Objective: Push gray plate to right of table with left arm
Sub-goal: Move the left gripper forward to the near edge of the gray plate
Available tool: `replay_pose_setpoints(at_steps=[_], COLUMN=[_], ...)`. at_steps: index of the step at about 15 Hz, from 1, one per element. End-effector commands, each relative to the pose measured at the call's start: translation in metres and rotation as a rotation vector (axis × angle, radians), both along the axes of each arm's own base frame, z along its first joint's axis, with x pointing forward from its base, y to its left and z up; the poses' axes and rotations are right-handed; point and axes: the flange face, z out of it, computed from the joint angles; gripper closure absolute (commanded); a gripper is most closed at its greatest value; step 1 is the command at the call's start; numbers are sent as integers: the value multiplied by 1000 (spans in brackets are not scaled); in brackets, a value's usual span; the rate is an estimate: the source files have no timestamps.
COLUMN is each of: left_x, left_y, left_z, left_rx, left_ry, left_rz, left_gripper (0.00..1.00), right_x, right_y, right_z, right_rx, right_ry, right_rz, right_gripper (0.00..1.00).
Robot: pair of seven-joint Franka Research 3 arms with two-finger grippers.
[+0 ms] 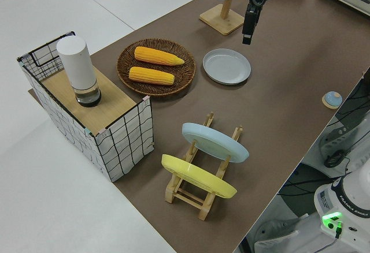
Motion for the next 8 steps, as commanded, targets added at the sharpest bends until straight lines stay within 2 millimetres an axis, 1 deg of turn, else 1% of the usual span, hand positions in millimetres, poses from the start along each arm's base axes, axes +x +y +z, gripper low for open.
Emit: replay_pose_setpoints(at_steps=[1, 4, 8], left_x=[15, 19, 16], left_y=[-7, -12, -14], left_z=[-22, -43, -77], left_rx=[-4, -3, 0], left_ry=[-17, -19, -36], left_rz=[159, 207, 245], left_gripper=[7, 5, 7], right_x=[-2, -2, -2], right_y=[-2, -2, -2], right_z=[4, 4, 4], right_rx=[9, 9, 9], right_ry=[5, 5, 5], right_rz=[-8, -8, -6], right_gripper=[17, 17, 17])
